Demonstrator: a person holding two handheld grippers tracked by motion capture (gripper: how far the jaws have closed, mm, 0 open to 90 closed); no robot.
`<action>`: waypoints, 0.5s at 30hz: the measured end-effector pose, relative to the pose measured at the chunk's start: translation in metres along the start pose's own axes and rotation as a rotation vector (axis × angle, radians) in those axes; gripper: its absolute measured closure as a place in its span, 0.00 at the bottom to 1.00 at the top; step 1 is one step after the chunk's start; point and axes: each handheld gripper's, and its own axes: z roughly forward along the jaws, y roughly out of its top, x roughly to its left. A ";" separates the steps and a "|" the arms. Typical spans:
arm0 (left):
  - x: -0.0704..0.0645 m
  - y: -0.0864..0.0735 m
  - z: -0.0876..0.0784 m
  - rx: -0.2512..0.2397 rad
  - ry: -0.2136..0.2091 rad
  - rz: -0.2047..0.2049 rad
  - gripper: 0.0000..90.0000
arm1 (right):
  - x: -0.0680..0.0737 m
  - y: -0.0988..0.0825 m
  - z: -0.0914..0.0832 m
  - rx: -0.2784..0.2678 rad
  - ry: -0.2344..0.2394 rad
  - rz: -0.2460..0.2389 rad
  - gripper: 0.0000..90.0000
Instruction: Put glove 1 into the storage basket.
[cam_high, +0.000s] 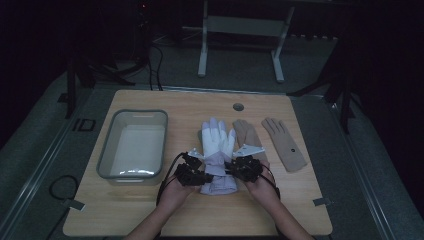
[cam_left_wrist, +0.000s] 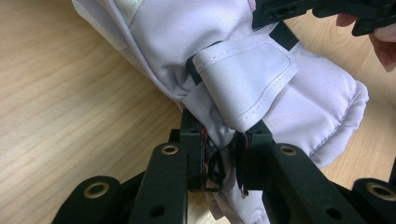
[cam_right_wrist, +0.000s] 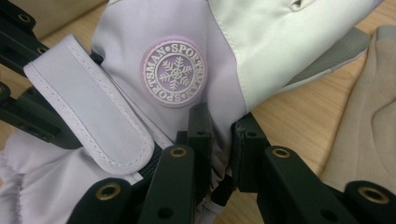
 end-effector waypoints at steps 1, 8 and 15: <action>0.000 0.001 -0.003 -0.002 0.004 0.005 0.85 | 0.000 0.001 -0.001 -0.002 0.002 0.003 0.89; 0.002 0.009 -0.024 -0.005 0.009 0.013 0.85 | 0.006 0.018 -0.009 -0.037 0.009 0.003 0.89; 0.009 0.016 -0.048 0.007 0.028 0.028 0.85 | 0.015 0.038 -0.010 -0.061 0.022 0.004 0.89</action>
